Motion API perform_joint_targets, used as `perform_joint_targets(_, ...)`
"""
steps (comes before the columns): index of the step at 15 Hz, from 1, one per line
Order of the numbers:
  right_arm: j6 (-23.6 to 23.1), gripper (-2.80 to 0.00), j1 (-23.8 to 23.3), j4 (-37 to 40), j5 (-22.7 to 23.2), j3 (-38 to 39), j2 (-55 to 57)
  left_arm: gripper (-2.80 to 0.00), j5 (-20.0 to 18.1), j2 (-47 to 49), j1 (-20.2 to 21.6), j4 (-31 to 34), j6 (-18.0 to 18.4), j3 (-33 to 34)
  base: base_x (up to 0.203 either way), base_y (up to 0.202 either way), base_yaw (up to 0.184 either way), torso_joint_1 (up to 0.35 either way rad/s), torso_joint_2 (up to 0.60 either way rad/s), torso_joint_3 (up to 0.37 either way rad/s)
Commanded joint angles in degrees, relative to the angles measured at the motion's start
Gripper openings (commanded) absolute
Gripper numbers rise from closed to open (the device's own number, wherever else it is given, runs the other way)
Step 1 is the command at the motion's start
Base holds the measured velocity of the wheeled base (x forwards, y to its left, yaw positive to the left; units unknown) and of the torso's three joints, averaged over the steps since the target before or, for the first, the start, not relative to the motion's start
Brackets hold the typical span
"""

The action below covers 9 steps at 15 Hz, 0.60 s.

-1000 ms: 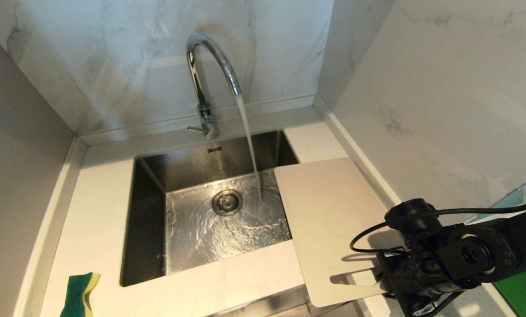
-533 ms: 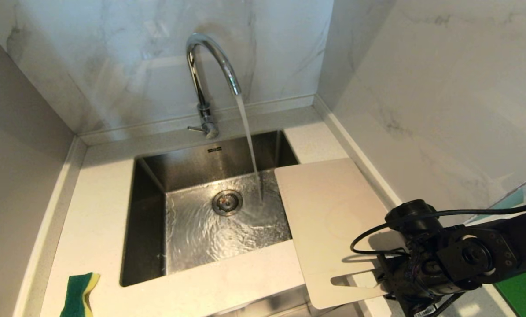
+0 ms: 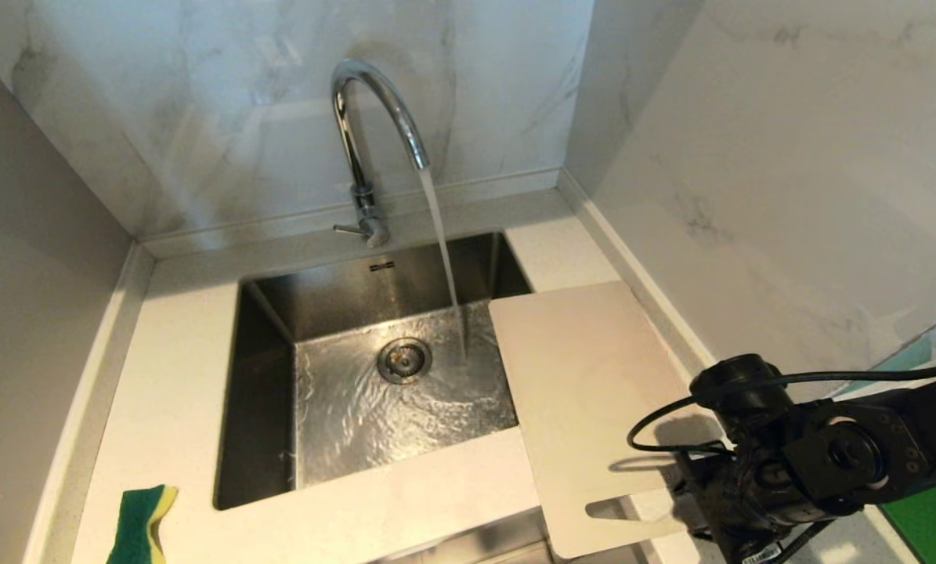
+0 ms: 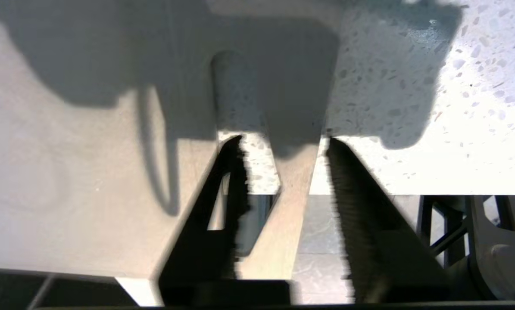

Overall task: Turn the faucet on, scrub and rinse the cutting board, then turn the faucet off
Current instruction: Put down the cutting board, then turn off the tap

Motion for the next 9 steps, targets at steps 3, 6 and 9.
perform_joint_targets(3,-0.2,0.00,0.0,-0.2,0.1,0.7,-2.2,-2.80,0.1,0.0,0.0,0.1,0.0,0.0,0.000,0.000,0.000,0.000,0.00,0.000)
perform_joint_targets(6,-0.3,0.00,0.0,-0.1,0.1,1.0,-3.9,-2.80,0.0,0.0,-0.1,0.1,0.0,0.0,0.000,0.000,0.000,0.000,0.00,0.000)
perform_joint_targets(9,-2.4,0.00,-0.7,0.2,-0.1,1.0,-9.2,-2.80,0.0,0.0,0.0,0.1,0.0,0.0,0.000,0.000,0.000,0.000,0.00,0.000)
